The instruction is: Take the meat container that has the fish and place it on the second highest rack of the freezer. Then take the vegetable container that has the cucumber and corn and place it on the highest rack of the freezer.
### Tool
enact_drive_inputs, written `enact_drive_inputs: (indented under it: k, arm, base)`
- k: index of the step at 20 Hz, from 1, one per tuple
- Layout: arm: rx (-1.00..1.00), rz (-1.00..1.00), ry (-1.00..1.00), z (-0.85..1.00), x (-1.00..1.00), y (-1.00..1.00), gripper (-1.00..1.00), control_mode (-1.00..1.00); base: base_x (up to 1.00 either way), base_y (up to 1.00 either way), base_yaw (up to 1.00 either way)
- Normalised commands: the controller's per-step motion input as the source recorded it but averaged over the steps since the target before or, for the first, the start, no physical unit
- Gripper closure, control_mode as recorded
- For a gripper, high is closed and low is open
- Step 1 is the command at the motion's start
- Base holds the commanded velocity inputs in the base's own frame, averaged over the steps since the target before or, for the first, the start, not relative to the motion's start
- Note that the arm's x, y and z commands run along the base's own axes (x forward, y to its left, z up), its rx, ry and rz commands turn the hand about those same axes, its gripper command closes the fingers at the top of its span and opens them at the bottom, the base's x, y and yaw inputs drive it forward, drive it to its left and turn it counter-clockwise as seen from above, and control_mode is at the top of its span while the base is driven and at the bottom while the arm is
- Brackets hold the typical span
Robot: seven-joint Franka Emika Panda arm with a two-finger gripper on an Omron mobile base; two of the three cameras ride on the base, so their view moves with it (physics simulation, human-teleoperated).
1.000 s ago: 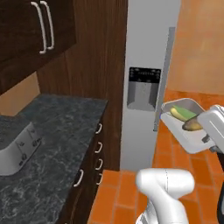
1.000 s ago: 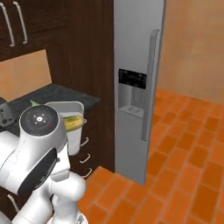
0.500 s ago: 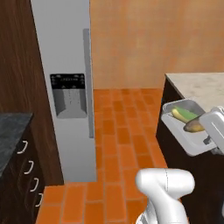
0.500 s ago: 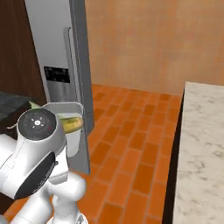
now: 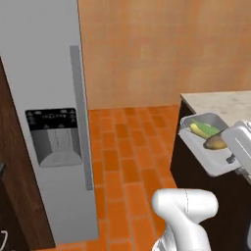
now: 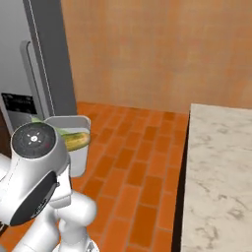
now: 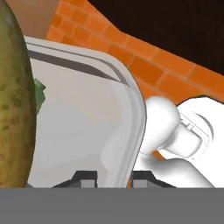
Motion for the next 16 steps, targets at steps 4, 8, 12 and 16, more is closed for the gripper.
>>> enact_drive_inputs:
  k: [4,8,12,16]
  arm:
    - [0.0,0.0,0.0,0.0,0.0,0.0,1.0,1.0]
    - [0.0,0.0,0.0,0.0,0.0,0.0,1.0,1.0]
    - [0.0,0.0,0.0,0.0,0.0,0.0,1.0,1.0]
    - [0.0,0.0,0.0,0.0,0.0,0.0,1.0,1.0]
  base:
    - [0.93,-0.49,0.19]
    - [0.84,-0.59,0.21]
    - [0.77,-0.72,0.23]
    - [0.88,-0.44,0.21]
